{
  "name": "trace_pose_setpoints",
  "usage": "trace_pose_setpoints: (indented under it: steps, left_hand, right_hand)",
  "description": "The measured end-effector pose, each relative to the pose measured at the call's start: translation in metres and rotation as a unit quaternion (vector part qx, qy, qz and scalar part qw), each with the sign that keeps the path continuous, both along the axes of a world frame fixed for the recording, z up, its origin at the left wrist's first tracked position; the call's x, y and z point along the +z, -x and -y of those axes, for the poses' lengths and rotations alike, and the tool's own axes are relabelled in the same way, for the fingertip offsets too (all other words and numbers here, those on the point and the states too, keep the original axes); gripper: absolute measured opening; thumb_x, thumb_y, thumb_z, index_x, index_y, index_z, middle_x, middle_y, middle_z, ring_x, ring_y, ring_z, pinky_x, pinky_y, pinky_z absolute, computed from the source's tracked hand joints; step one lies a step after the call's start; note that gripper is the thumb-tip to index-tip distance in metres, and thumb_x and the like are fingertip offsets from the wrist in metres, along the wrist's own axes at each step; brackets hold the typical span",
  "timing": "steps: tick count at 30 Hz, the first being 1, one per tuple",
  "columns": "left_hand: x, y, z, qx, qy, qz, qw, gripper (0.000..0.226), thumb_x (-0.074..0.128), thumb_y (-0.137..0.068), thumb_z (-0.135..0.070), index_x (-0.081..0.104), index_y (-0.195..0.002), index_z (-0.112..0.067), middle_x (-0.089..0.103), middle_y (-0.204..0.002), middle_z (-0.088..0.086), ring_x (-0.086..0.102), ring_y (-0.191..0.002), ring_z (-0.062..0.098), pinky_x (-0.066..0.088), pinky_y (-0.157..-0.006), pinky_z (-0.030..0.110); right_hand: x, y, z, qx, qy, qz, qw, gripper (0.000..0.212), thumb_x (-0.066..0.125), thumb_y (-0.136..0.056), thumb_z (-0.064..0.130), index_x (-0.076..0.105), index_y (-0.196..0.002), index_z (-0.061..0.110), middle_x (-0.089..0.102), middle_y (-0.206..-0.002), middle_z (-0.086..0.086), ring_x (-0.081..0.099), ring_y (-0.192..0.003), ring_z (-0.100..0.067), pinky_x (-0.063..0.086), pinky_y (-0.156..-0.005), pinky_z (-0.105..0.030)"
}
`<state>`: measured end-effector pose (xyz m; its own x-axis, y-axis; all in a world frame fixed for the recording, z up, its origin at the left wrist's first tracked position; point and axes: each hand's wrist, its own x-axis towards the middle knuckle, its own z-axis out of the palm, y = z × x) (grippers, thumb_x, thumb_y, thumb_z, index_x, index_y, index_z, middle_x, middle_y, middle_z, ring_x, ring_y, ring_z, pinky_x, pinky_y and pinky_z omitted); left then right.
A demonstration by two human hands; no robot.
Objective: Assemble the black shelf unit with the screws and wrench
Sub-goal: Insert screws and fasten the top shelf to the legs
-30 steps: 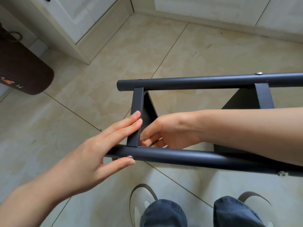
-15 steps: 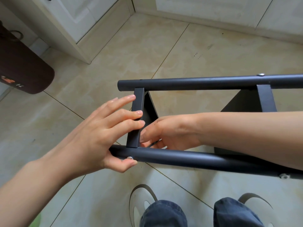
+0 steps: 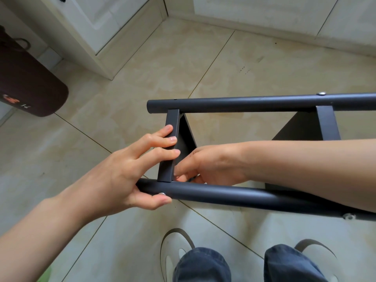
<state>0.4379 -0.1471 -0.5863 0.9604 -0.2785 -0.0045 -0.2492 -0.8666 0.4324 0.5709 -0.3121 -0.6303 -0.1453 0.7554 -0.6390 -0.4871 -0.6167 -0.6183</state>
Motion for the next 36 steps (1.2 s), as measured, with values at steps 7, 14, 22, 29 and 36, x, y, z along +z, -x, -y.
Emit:
trace_pose_setpoints:
  steps: [7,14,22,29,36]
  left_hand:
    - [0.0017,0.0013,-0.0038,0.01,0.015,-0.035,0.999,0.067,0.066,-0.08,-0.06,0.047,-0.136,-0.028,0.036,-0.147,-0.017,0.021,-0.151,0.008,0.028,-0.115,0.018]
    - [0.0065,0.0038,-0.0027,0.026,0.035,-0.057,0.997,0.063,0.064,-0.084,-0.062,0.046,-0.137,-0.032,0.033,-0.151,-0.021,0.018,-0.151,0.005,0.025,-0.114,0.014]
    - [0.0079,0.0031,-0.0006,0.031,0.034,-0.055,0.997,0.062,0.066,-0.083,-0.06,0.047,-0.135,-0.033,0.033,-0.15,-0.024,0.019,-0.151,0.004,0.028,-0.112,0.015]
    - [0.0072,0.0037,-0.0013,0.037,0.039,-0.058,0.997,0.061,0.064,-0.083,-0.063,0.046,-0.135,-0.038,0.034,-0.15,-0.025,0.02,-0.15,0.003,0.027,-0.113,0.017]
    - [0.0067,0.0034,-0.001,0.038,0.037,-0.055,0.997,0.06,0.064,-0.083,-0.063,0.047,-0.134,-0.036,0.034,-0.149,-0.024,0.021,-0.15,0.004,0.028,-0.114,0.018]
  right_hand:
    - [0.0032,-0.006,0.0018,0.016,0.01,-0.008,1.0,0.031,0.054,-0.095,0.019,0.06,-0.065,0.018,0.059,-0.065,0.004,0.056,-0.057,-0.008,0.049,-0.053,-0.015]
    - [0.0013,-0.0029,0.0,0.016,0.008,-0.019,1.0,0.033,0.05,-0.097,0.02,0.059,-0.065,0.018,0.059,-0.064,0.005,0.056,-0.057,-0.008,0.05,-0.058,-0.017]
    - [-0.0006,-0.0006,-0.0015,0.014,0.013,0.014,1.0,0.027,0.054,-0.097,0.021,0.056,-0.07,0.016,0.055,-0.068,0.002,0.052,-0.067,-0.012,0.047,-0.066,-0.021]
    - [0.0016,-0.0024,-0.0031,0.01,0.001,0.014,1.0,0.029,0.051,-0.096,0.019,0.062,-0.069,0.017,0.061,-0.071,0.001,0.057,-0.064,-0.011,0.05,-0.061,-0.02]
    - [0.0011,0.0,-0.0018,0.014,-0.019,0.08,0.997,0.027,0.055,-0.094,0.013,0.056,-0.066,0.013,0.055,-0.066,0.0,0.052,-0.061,-0.011,0.047,-0.061,-0.019]
